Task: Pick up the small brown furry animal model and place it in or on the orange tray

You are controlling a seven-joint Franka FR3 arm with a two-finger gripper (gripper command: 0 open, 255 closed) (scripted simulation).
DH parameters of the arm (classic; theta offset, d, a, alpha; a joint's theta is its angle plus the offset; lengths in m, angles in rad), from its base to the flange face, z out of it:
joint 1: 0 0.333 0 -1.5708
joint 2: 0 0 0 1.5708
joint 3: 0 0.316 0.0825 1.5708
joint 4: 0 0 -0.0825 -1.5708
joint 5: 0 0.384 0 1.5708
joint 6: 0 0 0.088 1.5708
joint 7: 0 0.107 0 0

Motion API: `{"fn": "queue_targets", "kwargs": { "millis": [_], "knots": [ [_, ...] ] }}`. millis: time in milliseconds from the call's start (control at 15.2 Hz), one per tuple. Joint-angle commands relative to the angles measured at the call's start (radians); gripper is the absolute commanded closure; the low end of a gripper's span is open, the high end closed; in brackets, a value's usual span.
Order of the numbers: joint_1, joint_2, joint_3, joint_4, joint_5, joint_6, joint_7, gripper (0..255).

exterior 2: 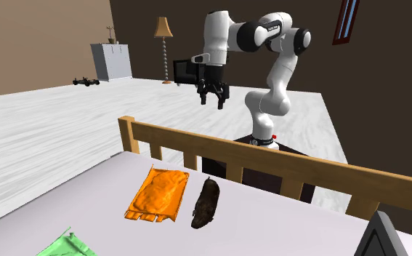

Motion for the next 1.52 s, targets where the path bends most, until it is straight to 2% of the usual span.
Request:
{"fn": "queue_targets", "kwargs": {
  "millis": [0, 726, 1452],
  "knots": [
    [0.019, 0.059, 0.022, 0.005, 0.002, 0.049, 0.000, 0],
    [0.089, 0.421, 0.120, 0.087, -0.039, 0.286, -0.010, 0],
    [0.162, 0.809, 0.192, 0.274, -0.176, 0.427, 0.030, 0]
  ]
}}
